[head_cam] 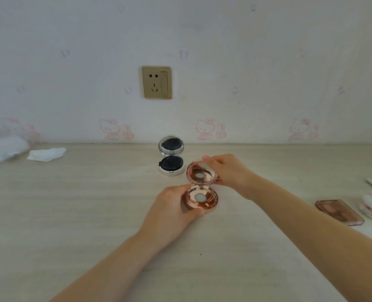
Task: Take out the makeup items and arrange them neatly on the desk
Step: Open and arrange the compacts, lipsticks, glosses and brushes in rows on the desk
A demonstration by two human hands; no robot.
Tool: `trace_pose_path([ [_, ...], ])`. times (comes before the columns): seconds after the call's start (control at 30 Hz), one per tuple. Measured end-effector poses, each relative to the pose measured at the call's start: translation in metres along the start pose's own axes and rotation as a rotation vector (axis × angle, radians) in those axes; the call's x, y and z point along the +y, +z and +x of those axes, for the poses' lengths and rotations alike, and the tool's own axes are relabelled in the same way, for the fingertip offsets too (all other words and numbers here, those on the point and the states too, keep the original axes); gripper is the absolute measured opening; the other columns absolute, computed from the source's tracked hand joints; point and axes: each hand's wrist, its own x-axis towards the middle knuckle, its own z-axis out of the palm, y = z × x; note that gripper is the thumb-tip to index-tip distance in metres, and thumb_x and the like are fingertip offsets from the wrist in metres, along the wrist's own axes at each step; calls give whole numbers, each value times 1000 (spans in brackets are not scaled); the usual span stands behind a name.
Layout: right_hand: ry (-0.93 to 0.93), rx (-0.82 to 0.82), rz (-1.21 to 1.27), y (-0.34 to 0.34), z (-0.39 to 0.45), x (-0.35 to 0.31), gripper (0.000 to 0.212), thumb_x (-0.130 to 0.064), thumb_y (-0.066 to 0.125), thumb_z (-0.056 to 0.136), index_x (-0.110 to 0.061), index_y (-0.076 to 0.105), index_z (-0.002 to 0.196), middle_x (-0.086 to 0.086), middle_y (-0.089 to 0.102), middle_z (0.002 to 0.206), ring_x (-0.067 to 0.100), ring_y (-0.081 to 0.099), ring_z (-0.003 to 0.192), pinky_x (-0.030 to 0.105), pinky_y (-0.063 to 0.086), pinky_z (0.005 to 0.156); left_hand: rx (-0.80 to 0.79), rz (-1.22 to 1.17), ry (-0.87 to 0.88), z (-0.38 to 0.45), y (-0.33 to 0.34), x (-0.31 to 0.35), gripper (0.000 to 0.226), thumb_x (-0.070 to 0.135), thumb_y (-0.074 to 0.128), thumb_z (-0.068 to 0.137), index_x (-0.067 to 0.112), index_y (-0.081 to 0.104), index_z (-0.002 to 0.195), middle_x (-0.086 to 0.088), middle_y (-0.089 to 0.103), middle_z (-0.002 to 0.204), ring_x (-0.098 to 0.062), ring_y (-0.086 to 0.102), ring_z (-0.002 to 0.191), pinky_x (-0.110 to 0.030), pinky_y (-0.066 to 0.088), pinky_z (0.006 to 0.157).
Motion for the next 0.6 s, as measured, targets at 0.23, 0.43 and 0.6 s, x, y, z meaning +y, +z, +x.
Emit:
trace_pose_path([
  [0.23,-134,236,-350,-2,-25,20,34,-40,41,99,-20,55,122,-11,60,101,3,53,81,8,34,57,16,-3,-15,-2,3,-1,54,45,76,65,43,47,110,39,54,74,19,42,84,6,28,78],
  [0.43,-275,97,-568,2,-65,52,53,-33,57,92,-22,40,140,-12,58,126,10,48,120,10,31,89,7,-9,-43,-2,5,-3,41,47,78,68,29,68,103,13,67,94,2,48,88,-1,34,79],
  [0.6,-507,101,-606,8,-70,55,39,-25,64,87,-20,54,124,-8,62,112,11,50,106,0,27,79,-37,-10,-45,-3,1,1,39,45,75,72,34,66,108,19,66,100,0,54,96,-2,36,78],
])
